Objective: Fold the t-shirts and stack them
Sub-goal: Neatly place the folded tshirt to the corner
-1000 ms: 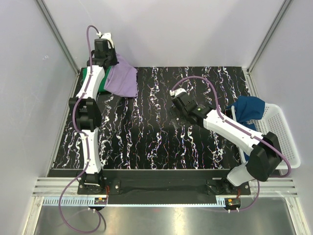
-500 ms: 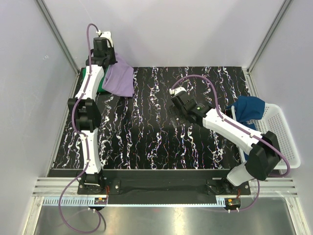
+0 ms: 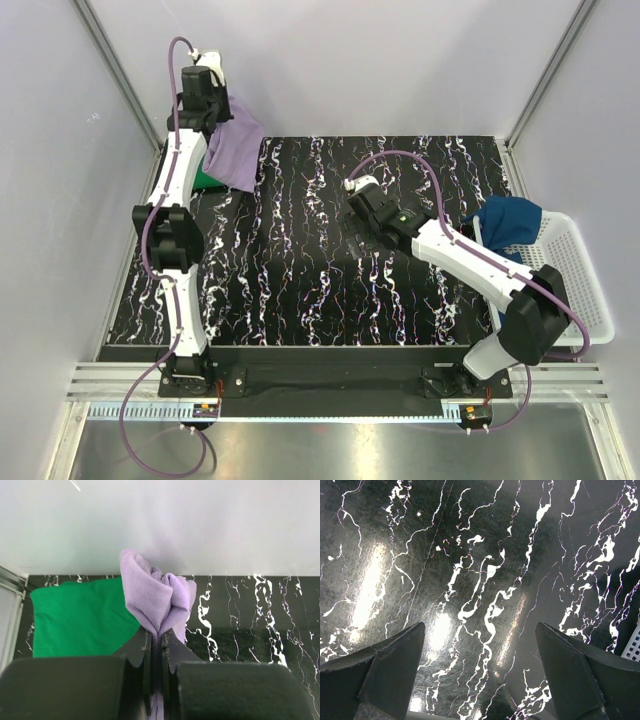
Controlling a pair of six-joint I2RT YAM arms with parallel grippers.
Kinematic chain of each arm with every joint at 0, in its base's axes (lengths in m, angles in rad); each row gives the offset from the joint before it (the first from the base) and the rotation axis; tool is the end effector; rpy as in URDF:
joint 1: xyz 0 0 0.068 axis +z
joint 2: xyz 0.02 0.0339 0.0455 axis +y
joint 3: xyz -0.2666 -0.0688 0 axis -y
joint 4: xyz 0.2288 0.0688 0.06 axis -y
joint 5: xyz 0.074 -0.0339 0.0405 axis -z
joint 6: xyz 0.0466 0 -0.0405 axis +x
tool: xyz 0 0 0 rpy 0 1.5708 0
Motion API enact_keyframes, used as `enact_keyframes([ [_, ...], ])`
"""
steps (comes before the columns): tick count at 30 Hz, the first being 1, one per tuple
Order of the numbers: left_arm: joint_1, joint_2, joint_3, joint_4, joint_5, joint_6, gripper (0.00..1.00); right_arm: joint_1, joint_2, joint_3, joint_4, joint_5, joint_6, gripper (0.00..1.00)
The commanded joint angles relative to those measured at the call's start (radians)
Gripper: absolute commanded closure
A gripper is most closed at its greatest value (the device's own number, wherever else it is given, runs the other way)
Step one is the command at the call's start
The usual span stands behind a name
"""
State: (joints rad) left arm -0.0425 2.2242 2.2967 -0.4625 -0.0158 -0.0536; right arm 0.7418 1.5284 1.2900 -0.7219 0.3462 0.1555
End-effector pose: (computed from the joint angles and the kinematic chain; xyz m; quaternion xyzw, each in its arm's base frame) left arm 0.5170 -0.0212 0.3558 -0.0090 0.8307 -0.0202 0.5563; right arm 0.2413 0.1996 0.2876 -0.2219 0.9144 -0.0196 0.3380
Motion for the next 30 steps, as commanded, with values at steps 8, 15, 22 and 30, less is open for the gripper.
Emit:
enact_keyframes([
  [8,0.021,-0.094,0.096,0.088,-0.026,0.029,1.0,-0.009,0.013,0.055,0.027,-0.009,0.003,0.0],
  [15,0.035,-0.07,0.101,0.091,-0.019,0.028,1.0,-0.009,0.024,0.065,0.024,-0.007,-0.004,0.0],
  [22,0.081,-0.051,0.099,0.104,-0.003,0.032,1.0,-0.009,0.05,0.084,0.012,-0.012,-0.013,0.0],
  [30,0.128,-0.005,0.096,0.125,0.048,0.018,1.0,-0.012,0.13,0.166,-0.007,-0.029,-0.043,0.0],
])
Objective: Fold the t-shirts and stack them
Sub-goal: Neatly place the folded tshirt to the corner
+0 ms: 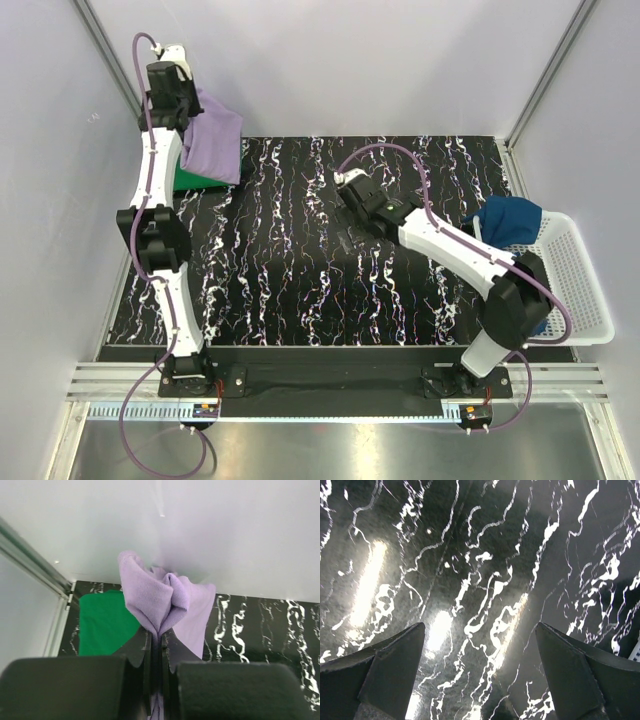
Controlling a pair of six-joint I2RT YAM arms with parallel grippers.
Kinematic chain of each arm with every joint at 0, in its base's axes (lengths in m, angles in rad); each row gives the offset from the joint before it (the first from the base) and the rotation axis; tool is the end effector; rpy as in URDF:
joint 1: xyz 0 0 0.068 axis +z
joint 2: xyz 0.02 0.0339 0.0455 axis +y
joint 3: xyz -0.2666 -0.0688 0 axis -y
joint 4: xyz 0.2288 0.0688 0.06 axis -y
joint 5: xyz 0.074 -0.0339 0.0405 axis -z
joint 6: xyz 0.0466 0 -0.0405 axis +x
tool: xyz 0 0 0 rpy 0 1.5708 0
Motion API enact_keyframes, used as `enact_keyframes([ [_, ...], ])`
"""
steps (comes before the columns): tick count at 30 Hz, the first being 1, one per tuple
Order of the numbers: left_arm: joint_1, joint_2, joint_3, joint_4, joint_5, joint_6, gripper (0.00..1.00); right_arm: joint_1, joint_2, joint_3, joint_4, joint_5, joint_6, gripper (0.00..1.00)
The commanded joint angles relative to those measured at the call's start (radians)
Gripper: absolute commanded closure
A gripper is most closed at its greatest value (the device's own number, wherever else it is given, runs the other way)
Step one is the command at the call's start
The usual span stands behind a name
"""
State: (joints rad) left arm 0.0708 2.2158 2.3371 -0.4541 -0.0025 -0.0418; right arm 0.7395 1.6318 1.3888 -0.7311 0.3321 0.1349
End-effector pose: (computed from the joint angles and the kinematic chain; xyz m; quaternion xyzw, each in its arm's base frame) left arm 0.5128 0.0365 0.3744 -0.0466 0.8131 0.0094 0.5801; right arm 0.2608 0.2173 0.2851 -0.2343 0.9144 -0.0204 0.3295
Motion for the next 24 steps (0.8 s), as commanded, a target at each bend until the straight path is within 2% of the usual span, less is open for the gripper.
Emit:
enact_keyframes([
  [1,0.017,0.013,0.057,0.12,0.033,0.008,1.0,-0.011,0.034,0.075,0.001,-0.016,-0.024,0.0],
  [7,0.057,0.062,0.036,0.195,0.096,-0.036,1.0,-0.022,0.114,0.153,-0.022,-0.036,-0.041,0.0],
  [14,0.089,0.154,0.028,0.271,0.105,-0.064,1.0,-0.048,0.227,0.237,-0.05,-0.073,-0.046,0.0],
  [24,0.167,0.311,0.042,0.413,0.029,-0.176,0.94,-0.143,0.358,0.322,-0.08,-0.197,0.02,0.0],
])
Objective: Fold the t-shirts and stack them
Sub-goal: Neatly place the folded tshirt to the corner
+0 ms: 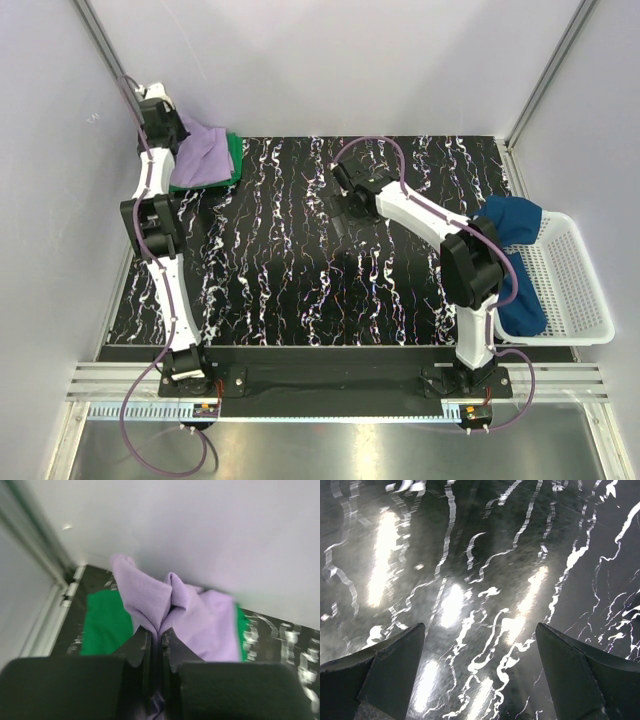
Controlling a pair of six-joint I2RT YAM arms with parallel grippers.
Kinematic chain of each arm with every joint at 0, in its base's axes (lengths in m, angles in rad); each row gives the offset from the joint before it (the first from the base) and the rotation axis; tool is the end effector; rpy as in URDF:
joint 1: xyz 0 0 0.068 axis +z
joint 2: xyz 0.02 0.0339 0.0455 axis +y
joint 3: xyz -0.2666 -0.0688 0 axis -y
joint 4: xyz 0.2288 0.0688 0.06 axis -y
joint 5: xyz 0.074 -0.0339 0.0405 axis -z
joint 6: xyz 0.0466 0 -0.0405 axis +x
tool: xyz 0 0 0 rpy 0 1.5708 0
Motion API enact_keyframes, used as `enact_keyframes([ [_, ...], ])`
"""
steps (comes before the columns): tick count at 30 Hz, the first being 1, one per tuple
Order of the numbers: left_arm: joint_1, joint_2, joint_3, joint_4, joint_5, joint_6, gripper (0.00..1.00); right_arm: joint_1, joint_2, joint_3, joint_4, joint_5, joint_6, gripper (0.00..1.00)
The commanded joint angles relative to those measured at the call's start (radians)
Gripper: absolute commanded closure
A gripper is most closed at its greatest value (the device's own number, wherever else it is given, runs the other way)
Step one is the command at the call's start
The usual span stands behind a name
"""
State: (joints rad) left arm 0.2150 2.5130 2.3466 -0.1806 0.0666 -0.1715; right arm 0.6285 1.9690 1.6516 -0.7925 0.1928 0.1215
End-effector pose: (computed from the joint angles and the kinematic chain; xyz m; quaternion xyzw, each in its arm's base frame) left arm 0.5717 0.1217 0.2506 -0.1383 0.8066 -0.0148 0.5746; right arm 0.3391 0.2354 0.2376 -0.2217 0.9436 -0.0039 0.2459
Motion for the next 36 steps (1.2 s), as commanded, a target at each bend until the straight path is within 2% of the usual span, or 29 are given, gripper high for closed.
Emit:
enact_keyframes([
  [1,0.032,0.032,0.037,0.142,-0.051,-0.054,0.85,-0.041,0.028,0.062,-0.02,-0.059,0.032,0.0],
  [4,0.047,0.052,0.048,0.145,-0.126,-0.086,0.69,-0.047,0.053,0.063,-0.02,-0.072,0.041,0.0],
  [5,0.047,0.055,0.057,0.138,-0.151,-0.079,0.53,-0.047,0.059,0.065,-0.022,-0.078,0.046,0.01],
  [7,0.052,0.052,0.069,0.133,-0.185,-0.062,0.4,-0.047,0.053,0.066,-0.027,-0.073,0.046,0.0],
  [8,0.05,0.044,0.068,0.13,-0.203,-0.065,0.29,-0.046,0.038,0.065,-0.027,-0.066,0.047,0.0],
  [11,0.041,0.005,0.056,0.122,-0.221,-0.075,0.26,-0.047,0.004,0.057,-0.037,-0.049,0.043,0.0],
  [12,0.037,-0.012,0.042,0.122,-0.241,-0.079,0.2,-0.047,-0.005,0.06,-0.045,-0.046,0.046,0.0],
  [13,0.018,-0.031,0.031,0.115,-0.261,-0.071,0.19,-0.047,-0.013,0.063,-0.057,-0.038,0.047,0.0],
  [17,-0.014,-0.147,-0.105,0.095,-0.324,-0.054,0.19,-0.047,-0.103,0.018,-0.051,-0.029,0.067,0.0],
  [18,-0.023,-0.198,-0.139,0.09,-0.327,-0.054,0.23,-0.047,-0.117,0.005,-0.048,-0.027,0.073,0.0],
  [23,-0.04,-0.261,-0.25,0.041,-0.246,-0.08,0.25,-0.047,-0.189,-0.056,-0.034,-0.038,0.089,0.0],
  [26,-0.075,-0.211,-0.205,-0.022,-0.131,-0.079,0.26,-0.047,-0.214,-0.079,-0.025,-0.041,0.096,0.0],
  [27,-0.101,-0.179,-0.11,-0.107,-0.116,-0.08,0.26,-0.047,-0.22,-0.085,-0.027,-0.041,0.098,0.0],
  [29,-0.129,-0.09,-0.032,-0.18,-0.108,-0.072,0.25,-0.049,-0.246,-0.111,-0.022,-0.032,0.095,0.0],
  [30,-0.14,-0.071,-0.005,-0.222,-0.141,-0.074,0.25,-0.047,-0.254,-0.118,-0.017,-0.027,0.092,0.0],
  [33,-0.18,-0.048,-0.033,-0.203,-0.216,-0.101,0.26,-0.047,-0.265,-0.133,-0.014,-0.021,0.086,0.0],
  [35,-0.186,-0.024,-0.037,-0.198,-0.218,-0.143,0.34,-0.047,-0.269,-0.139,-0.016,-0.021,0.084,0.0],
  [36,-0.195,-0.011,-0.027,-0.209,-0.232,-0.152,0.45,-0.047,-0.274,-0.142,-0.016,-0.021,0.084,0.0],
])
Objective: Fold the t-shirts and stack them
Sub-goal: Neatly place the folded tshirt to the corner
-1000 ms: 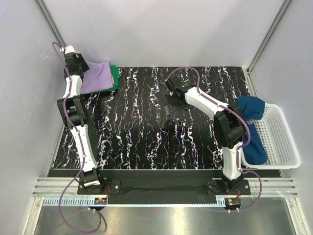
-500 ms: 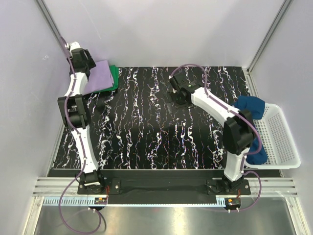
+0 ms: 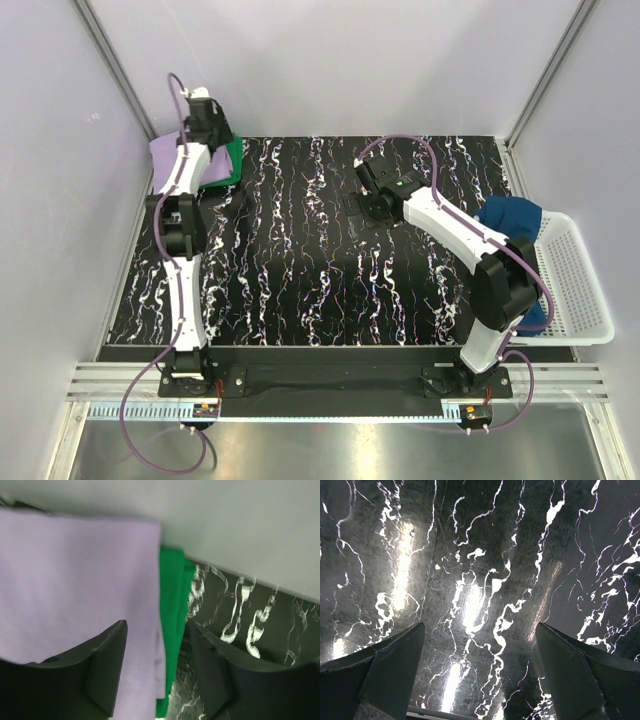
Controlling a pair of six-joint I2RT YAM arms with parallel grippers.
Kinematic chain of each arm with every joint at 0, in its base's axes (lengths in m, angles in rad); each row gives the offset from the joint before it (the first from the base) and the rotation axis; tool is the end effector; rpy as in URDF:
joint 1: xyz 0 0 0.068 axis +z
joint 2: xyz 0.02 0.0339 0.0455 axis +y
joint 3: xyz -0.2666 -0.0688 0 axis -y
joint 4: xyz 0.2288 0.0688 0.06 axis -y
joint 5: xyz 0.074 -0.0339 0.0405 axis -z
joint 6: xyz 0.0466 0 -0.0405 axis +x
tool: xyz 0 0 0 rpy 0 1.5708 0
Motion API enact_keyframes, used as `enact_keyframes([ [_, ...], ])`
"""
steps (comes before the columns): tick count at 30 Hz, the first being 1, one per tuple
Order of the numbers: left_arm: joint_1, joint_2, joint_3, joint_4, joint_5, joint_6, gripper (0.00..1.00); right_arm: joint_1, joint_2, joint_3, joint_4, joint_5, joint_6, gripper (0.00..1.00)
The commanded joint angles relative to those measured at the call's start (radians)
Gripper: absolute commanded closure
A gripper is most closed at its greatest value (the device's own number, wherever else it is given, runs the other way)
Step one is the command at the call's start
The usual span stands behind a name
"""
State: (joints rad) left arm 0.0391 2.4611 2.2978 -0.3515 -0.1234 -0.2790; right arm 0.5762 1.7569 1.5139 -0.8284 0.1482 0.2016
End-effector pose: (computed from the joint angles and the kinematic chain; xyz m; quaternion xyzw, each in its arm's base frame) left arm 0.5667 0.0279 0.2440 -0.1672 0.8464 -0.0073 0.5056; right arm 0.3084 0.1922 0.2733 -0.1620 0.9528 0.0271 0.2552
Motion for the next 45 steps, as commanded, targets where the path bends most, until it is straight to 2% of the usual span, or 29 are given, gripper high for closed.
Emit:
enact_keyframes([
  [1,-0.024,0.053,0.032,-0.047,-0.057,-0.051,0.46,0.005,-0.063,-0.009,0.026,0.024,0.002,0.0],
  [4,-0.033,0.098,0.083,-0.08,-0.102,-0.046,0.44,0.005,-0.07,-0.02,0.031,0.03,-0.01,0.0],
  [14,-0.034,0.076,0.039,-0.086,-0.186,-0.035,0.5,0.005,-0.093,-0.06,0.049,0.028,0.001,0.0],
  [17,-0.034,0.045,-0.03,-0.04,-0.188,-0.022,0.5,0.005,-0.093,-0.058,0.048,0.027,0.01,0.0],
  [22,-0.033,0.095,0.058,-0.096,-0.136,-0.012,0.48,0.005,-0.1,-0.064,0.052,0.03,0.022,0.0],
  [24,-0.034,0.095,0.058,-0.095,-0.127,-0.006,0.55,0.005,-0.102,-0.066,0.048,0.03,0.027,0.0],
  [27,-0.034,0.098,0.058,-0.089,-0.111,0.004,0.75,0.005,-0.105,-0.069,0.048,0.033,0.033,0.0],
  [33,-0.056,0.078,0.058,-0.075,-0.082,0.052,1.0,0.005,-0.12,-0.069,0.038,0.042,0.039,0.0],
  [39,-0.099,-0.027,-0.046,-0.037,-0.128,0.132,1.0,0.005,-0.157,-0.101,0.049,0.039,0.055,0.0],
  [45,-0.122,-0.108,-0.135,-0.026,-0.159,0.142,1.0,0.005,-0.181,-0.116,0.048,0.036,0.061,0.0],
])
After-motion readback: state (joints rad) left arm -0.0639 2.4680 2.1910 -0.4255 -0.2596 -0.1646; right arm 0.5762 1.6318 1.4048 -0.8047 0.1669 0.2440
